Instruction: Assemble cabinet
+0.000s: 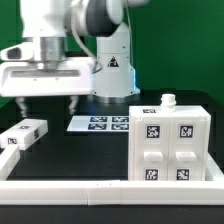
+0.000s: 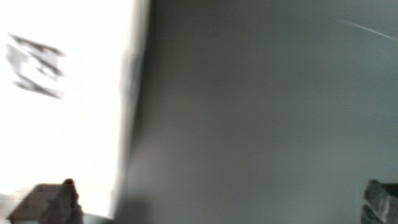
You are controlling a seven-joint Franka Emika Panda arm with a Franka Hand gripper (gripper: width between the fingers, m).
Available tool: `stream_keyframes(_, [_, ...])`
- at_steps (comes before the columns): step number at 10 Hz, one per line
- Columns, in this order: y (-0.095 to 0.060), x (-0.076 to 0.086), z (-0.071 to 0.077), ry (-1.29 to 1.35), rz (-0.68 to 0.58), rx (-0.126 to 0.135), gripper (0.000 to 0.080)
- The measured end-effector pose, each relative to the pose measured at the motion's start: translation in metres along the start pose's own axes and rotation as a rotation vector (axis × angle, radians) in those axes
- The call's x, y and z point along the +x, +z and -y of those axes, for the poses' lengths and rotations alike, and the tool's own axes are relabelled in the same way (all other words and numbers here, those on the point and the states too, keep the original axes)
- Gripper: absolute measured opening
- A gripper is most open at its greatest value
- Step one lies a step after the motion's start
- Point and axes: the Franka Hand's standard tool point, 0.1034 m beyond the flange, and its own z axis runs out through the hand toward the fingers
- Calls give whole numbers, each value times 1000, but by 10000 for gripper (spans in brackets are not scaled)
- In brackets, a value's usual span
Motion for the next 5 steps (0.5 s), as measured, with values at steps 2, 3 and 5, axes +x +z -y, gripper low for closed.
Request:
stream_keyframes(2, [3, -6, -25, 131, -3, -11, 797])
stream_keyframes(3, [3, -5, -21, 169, -2, -8, 797])
stream_keyframes(5, [3, -4, -20, 194, -2, -7, 797])
